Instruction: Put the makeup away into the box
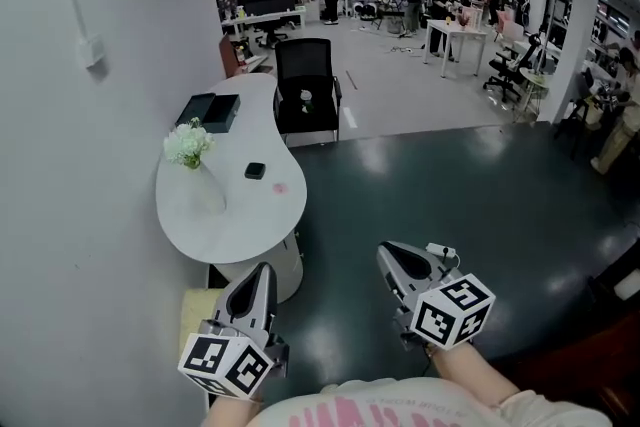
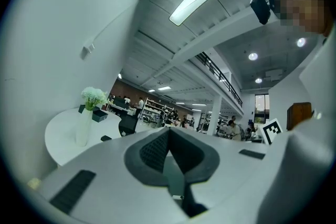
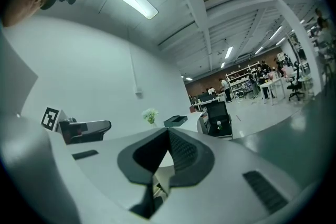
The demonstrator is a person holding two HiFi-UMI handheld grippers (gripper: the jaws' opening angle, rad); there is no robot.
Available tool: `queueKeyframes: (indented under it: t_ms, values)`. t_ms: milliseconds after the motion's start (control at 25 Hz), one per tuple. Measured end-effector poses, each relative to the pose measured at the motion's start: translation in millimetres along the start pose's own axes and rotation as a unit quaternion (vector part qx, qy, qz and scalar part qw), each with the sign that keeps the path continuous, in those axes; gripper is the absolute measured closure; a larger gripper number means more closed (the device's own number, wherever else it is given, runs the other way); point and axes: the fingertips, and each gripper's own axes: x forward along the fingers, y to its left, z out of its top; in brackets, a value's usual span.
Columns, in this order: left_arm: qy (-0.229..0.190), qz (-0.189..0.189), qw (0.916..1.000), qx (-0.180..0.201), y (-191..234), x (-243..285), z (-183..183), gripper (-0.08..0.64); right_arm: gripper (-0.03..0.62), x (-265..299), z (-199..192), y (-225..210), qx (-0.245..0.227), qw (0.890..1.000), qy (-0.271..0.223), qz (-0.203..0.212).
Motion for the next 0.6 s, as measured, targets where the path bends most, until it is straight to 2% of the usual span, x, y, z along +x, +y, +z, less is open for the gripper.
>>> queueKeyframes:
  t_ms: [280,600]
  values:
    - [0.0,-0.001,1.0,-0.002,43.8,17.0,1.0,0.558,0.594,51.1,-19.1,-6.7,0.014,1.0,0.015,-0.005]
    - [0.035,0.022,0.9985,-0.036,79.1,46.0,-46.7,0.558,0.594,82.1,-56.3,-37.1,0.022,0.998,0.058,-0.019]
